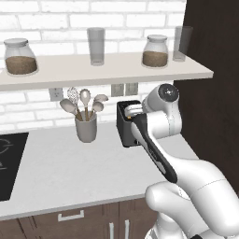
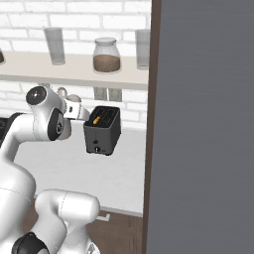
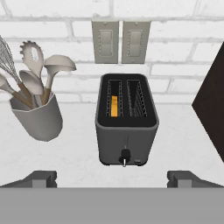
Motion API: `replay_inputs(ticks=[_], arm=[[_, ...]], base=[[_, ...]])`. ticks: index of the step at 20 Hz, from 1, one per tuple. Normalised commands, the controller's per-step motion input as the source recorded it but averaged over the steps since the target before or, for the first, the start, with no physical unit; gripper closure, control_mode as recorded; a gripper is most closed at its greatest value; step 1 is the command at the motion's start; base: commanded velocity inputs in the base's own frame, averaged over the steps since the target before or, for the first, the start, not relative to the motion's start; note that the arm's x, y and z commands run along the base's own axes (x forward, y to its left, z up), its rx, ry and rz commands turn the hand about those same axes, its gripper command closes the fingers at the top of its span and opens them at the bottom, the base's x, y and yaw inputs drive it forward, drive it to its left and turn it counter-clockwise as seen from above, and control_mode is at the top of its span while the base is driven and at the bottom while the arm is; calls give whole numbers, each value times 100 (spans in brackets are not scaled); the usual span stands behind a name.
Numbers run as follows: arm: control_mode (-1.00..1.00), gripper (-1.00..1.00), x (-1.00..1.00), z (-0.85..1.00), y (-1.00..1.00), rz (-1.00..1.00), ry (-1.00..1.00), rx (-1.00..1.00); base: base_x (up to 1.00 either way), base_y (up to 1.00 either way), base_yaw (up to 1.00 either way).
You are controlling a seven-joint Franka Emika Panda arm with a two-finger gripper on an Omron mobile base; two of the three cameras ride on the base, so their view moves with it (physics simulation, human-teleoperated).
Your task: Start the toaster. Once the lever pops up, take the bread to the plate on the dining counter.
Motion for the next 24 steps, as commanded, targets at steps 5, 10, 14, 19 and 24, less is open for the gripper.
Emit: replay_inputs(ticks=[5,10,14,19,24], arm=[[-100,-100,0,0,0,0,0,0],[-100,-100,0,0,0,0,0,0],[-100,-100,0,0,0,0,0,0],[-100,-100,0,0,0,0,0,0],[-100,-100,0,0,0,0,0,0]], base=[[0,0,0],[0,0,0],[0,0,0],[0,0,0],[0,0,0]])
